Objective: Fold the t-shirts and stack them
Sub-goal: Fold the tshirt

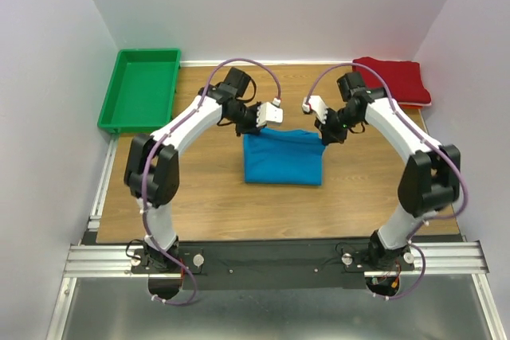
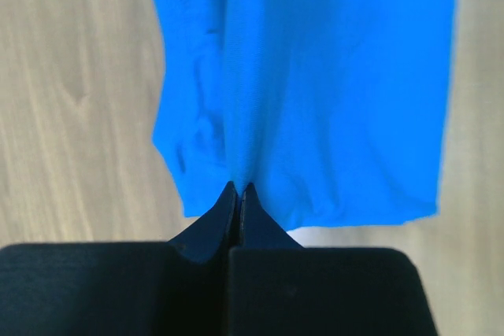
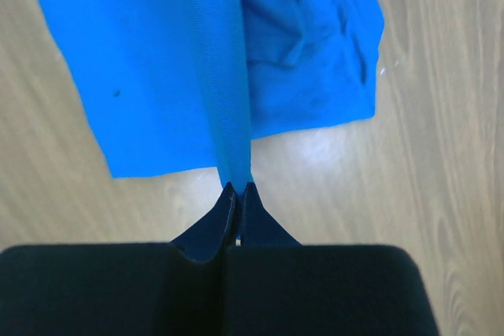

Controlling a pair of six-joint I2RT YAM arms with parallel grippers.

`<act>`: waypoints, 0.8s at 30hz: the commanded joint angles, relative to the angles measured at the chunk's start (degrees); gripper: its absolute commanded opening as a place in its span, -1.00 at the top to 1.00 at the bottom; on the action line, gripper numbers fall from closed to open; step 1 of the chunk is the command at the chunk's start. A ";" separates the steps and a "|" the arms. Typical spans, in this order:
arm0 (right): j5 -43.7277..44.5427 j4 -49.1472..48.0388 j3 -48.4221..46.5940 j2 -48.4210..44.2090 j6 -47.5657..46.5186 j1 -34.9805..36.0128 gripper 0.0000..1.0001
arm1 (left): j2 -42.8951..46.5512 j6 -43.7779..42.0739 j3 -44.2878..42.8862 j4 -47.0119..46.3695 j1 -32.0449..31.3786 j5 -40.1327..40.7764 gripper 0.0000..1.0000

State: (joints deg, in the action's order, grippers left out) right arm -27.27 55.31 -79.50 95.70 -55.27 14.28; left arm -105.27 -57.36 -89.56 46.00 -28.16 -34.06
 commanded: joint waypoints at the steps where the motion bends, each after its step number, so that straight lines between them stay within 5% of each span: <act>1: -0.67 -0.28 -4.16 7.99 -2.22 -1.19 0.99 | -5.72 -3.72 -4.83 0.85 3.55 2.07 0.98; 12: -3.41 -4.77 -11.12 22.86 4.99 -1.19 0.99 | -13.29 -1.18 -0.88 -6.79 4.26 1.28 0.95; 19: -2.71 -5.83 -4.36 17.51 5.96 -0.40 0.99 | -9.08 -2.13 4.64 -5.31 2.68 0.66 0.90; 24: -2.26 -6.35 6.34 9.01 6.48 2.50 0.99 | -0.75 -1.62 17.89 -6.70 -1.88 -0.74 0.92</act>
State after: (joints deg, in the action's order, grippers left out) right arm -30.70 48.01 -79.59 111.68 -49.74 15.25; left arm -112.40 -59.53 -79.48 37.52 -27.55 -34.15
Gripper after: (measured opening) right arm 0.012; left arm 0.048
